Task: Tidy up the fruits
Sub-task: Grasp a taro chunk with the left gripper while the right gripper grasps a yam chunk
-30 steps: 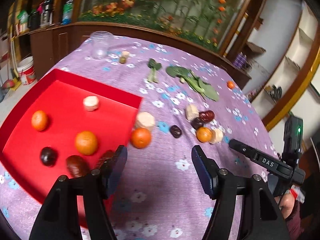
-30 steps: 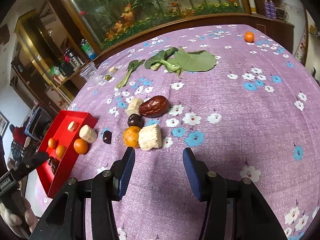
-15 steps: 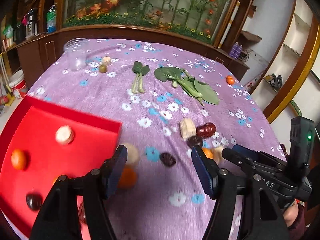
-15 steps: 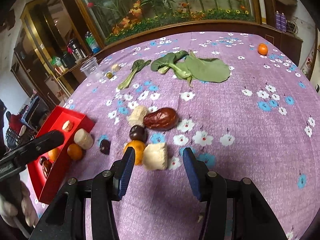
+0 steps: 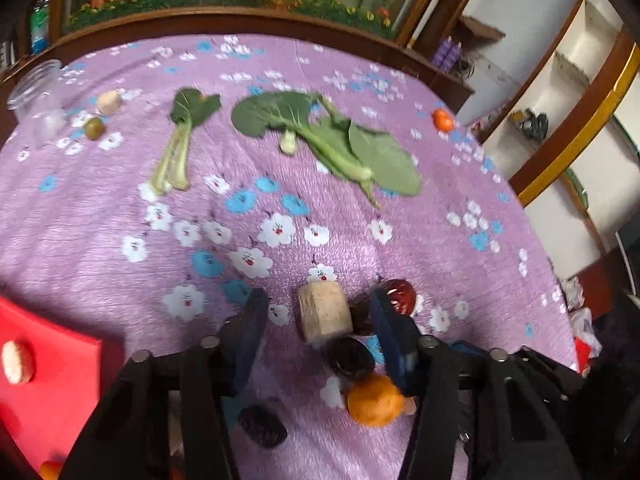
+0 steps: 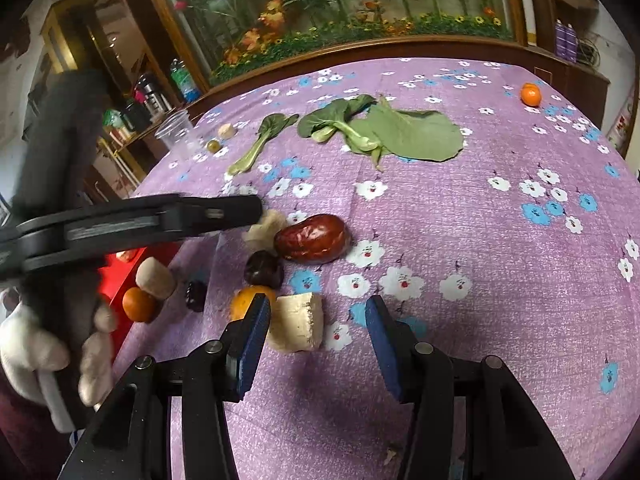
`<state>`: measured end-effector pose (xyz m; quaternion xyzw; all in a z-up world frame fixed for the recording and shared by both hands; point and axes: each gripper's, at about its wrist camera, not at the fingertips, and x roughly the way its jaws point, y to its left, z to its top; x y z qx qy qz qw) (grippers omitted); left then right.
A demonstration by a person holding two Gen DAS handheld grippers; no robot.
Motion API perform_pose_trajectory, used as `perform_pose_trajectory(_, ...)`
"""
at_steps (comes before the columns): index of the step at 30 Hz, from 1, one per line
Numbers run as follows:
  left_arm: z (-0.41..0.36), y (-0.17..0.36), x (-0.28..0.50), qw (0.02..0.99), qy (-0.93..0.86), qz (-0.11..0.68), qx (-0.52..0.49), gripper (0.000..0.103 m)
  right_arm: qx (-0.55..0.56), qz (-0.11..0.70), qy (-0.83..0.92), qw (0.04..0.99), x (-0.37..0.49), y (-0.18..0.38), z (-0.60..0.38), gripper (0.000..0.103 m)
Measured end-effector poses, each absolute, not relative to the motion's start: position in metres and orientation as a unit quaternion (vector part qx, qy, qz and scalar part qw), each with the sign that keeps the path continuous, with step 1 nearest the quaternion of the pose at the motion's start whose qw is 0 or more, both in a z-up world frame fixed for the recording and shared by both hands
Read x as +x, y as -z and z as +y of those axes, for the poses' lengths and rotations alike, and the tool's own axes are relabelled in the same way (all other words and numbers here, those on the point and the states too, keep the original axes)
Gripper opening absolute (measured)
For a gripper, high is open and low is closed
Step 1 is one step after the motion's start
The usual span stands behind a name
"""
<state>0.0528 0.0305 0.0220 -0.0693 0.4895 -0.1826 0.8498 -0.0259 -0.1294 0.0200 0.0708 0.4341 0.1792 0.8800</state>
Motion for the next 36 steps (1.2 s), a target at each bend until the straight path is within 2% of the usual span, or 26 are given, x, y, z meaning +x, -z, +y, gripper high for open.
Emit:
perform_pose_trajectory(1,0.029,-0.017,0.055,0.847,0.183,0.494,-0.066,0.039,0.066,0.435,-0.18,0.88,-0.026,-0.019,-0.128,0.054)
perform_pose_trajectory(6,0.029,-0.01,0.061,0.842,0.187,0.5,-0.079,0.038,0.059,0.44,-0.188,0.876,-0.03,-0.013,-0.122,0.054)
perform_pose_trajectory(10,0.005,-0.01,0.057,0.857,0.176,0.484,-0.002,0.038,0.057,0.439,-0.188,0.877,-0.026,-0.012,-0.119,0.054)
perform_pose_trajectory(14,-0.005,-0.009,0.054,0.863,0.172,0.475,0.03,0.038,0.067,0.44,-0.184,0.876,-0.022,-0.009,-0.122,0.052)
perform_pose_trajectory(15,-0.006,-0.009,0.053,0.865,0.168,0.472,0.035,0.032,0.071,0.442,-0.184,0.875,-0.021,-0.008,-0.123,0.05)
perform_pose_trajectory(16,-0.007,-0.009,0.052,0.867,0.165,0.469,0.041,0.03,0.074,0.441,-0.185,0.875,-0.021,-0.008,-0.124,0.05)
perform_pose_trajectory(20,-0.005,-0.01,0.05,0.869,0.163,0.466,0.038,0.03,0.071,0.44,-0.189,0.875,-0.021,-0.008,-0.122,0.046)
perform_pose_trajectory(24,-0.004,-0.01,0.047,0.871,0.16,0.463,0.036,0.029,0.058,0.439,-0.198,0.875,-0.023,-0.007,-0.116,0.032)
perform_pose_trajectory(28,0.0,-0.012,0.044,0.872,0.159,0.463,0.027,0.028,0.037,0.433,-0.192,0.88,-0.026,-0.008,-0.11,0.03)
perform_pose_trajectory(36,0.025,-0.028,0.023,0.875,0.163,0.454,-0.027,0.027,0.063,0.423,-0.195,0.882,-0.035,-0.021,-0.121,0.03)
